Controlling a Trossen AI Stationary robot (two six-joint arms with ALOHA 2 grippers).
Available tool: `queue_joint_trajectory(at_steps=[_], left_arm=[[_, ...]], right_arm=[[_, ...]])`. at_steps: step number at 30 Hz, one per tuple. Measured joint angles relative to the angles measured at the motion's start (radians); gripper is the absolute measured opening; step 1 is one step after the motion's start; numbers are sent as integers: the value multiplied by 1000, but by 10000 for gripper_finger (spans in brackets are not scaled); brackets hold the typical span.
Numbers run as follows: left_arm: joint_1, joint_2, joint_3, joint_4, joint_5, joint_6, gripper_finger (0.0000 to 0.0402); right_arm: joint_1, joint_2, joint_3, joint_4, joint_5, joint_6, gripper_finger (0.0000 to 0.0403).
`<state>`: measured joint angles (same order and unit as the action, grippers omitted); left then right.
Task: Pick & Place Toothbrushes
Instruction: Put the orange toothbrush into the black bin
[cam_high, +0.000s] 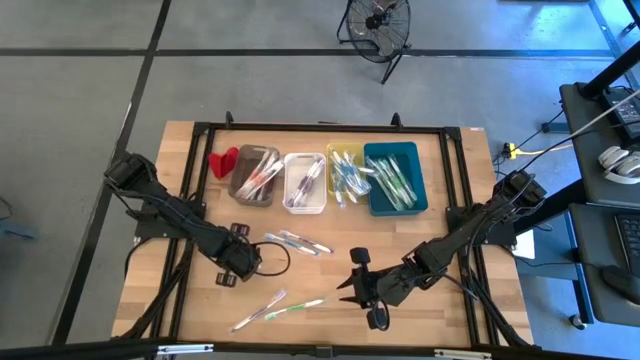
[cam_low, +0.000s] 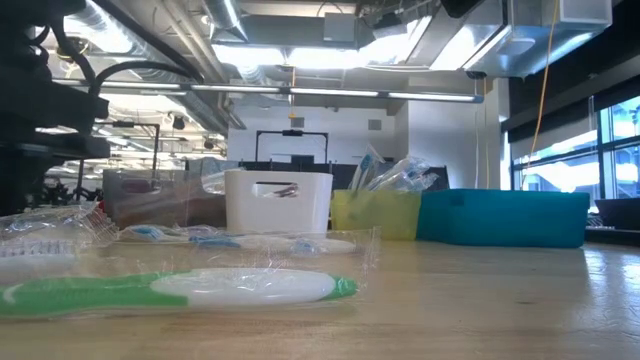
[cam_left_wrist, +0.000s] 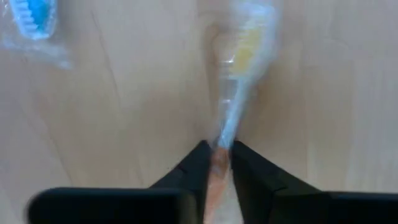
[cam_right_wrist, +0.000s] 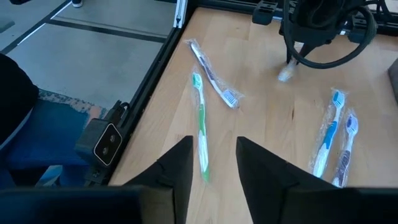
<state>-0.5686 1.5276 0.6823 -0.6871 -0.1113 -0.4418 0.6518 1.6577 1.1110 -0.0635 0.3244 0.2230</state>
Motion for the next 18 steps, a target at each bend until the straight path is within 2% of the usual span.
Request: queue_joint_trajectory(at_steps=[2,4,7,10,18], left_arm=[[0,-3,-1,6,4,23,30],[1,-8,0,4,5,32,16],[1,-8,20,-7,-10,40,16],[7,-2,64,-33,-90,69,13],[59,-8,313,-309,-208,78,12]], right_arm=[[0,0,0,1,0,0,119],[0,0,0,3,0,0,114],[0,0,0,3,0,0,108],[0,0,0,3,0,0,102],[0,0,0,4,0,1,92]])
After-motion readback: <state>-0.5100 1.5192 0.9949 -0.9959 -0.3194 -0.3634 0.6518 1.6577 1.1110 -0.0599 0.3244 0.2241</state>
